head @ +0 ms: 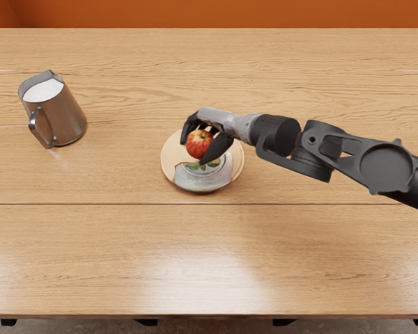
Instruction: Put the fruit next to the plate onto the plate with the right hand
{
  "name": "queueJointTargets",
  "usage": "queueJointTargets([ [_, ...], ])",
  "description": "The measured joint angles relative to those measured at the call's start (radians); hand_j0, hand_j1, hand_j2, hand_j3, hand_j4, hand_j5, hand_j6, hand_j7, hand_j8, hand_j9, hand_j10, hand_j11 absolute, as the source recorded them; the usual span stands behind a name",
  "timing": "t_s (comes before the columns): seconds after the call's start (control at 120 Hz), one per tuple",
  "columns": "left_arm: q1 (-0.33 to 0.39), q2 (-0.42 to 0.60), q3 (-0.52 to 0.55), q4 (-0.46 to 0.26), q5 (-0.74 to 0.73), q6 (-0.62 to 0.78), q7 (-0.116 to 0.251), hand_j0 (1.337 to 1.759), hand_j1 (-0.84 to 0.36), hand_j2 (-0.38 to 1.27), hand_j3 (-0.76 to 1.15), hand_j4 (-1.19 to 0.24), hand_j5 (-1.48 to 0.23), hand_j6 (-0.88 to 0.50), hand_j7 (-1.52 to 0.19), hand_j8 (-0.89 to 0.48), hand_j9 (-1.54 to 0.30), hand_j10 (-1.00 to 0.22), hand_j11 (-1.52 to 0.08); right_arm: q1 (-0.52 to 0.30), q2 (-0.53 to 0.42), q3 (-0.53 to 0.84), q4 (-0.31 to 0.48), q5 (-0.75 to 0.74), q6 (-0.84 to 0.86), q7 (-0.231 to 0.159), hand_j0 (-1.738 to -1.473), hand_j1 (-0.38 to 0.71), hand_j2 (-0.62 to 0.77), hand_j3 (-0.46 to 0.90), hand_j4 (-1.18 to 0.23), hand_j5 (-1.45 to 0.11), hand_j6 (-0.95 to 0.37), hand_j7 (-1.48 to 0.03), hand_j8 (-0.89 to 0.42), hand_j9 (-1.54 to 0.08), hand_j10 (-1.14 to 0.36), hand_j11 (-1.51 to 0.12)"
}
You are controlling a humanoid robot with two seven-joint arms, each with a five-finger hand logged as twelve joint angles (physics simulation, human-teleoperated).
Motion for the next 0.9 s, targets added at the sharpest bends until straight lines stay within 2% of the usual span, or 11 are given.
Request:
queueJointTargets([
  [0.158, 0.0, 0.0, 0.0, 0.0, 0.0, 0.0, 0.0, 1.658, 0.05, 0.05, 0.0, -0.25, -0.32, -0.25, -0.32, -0.25, -0.32, -0.25, -0.32, -0.002, 0.02, 0.0, -0.032, 0.008, -0.001, 0.002, -1.653, 0.16, -0.04, 0.0, -0.48, -0.69, -0.39, -0.68, -0.35, -0.69, -0.48, -0.67],
  [0.4, 0.0, 0.0, 0.0, 0.0, 0.0, 0.0, 0.0, 1.658, 0.05, 0.05, 0.0, -0.25, -0.32, -0.25, -0.32, -0.25, -0.32, -0.25, -0.32, -0.002, 0.014, 0.011, -0.04, 0.048, 0.007, 0.009, -1.657, 0.02, -0.05, 0.0, -0.33, -0.45, -0.3, -0.44, -0.29, -0.45, -0.33, -0.44],
  [0.617, 0.0, 0.0, 0.0, 0.0, 0.0, 0.0, 0.0, 1.658, 0.05, 0.05, 0.0, -0.25, -0.32, -0.25, -0.32, -0.25, -0.32, -0.25, -0.32, -0.004, -0.047, 0.083, -0.034, 0.249, 0.108, 0.045, -1.658, -0.18, -0.02, 0.0, -0.15, -0.2, -0.14, -0.2, -0.14, -0.2, -0.15, -0.2],
  [0.9, 0.0, 0.0, 0.0, 0.0, 0.0, 0.0, 0.0, 1.658, 0.05, 0.05, 0.0, -0.25, -0.32, -0.25, -0.32, -0.25, -0.32, -0.25, -0.32, -0.051, -0.161, 0.187, -0.034, 0.606, 0.408, 0.055, -1.658, -0.27, -0.01, 0.0, -0.07, -0.09, -0.07, -0.09, -0.07, -0.09, -0.07, -0.09],
])
